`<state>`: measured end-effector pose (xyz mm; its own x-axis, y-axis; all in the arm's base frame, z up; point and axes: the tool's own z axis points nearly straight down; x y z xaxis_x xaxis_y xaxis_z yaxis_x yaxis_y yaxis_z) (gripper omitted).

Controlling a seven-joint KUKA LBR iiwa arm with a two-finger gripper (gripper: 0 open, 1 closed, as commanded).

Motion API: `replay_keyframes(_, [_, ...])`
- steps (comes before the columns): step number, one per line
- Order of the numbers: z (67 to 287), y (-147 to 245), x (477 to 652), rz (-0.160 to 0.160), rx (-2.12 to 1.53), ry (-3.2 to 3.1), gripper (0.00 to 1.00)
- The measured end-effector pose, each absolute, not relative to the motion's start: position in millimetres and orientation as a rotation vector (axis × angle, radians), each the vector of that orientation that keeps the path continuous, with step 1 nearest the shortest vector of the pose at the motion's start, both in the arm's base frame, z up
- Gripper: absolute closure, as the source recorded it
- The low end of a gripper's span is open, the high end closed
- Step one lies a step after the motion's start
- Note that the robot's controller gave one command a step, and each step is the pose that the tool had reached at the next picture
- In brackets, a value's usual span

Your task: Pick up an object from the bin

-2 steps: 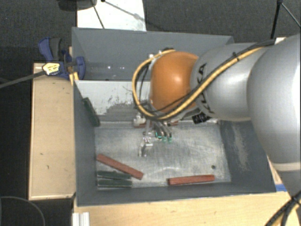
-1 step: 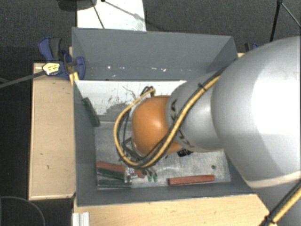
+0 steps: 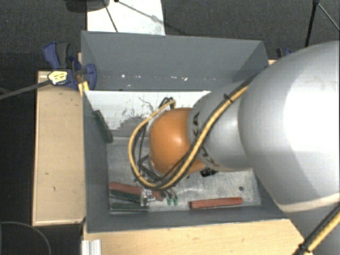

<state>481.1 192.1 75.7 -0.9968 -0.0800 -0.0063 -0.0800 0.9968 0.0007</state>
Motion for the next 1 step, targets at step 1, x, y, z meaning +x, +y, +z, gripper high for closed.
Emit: replay_keyframes(1, [109.0, 194.8, 482.0, -0.001, -0.131, 3.137, 1.0])
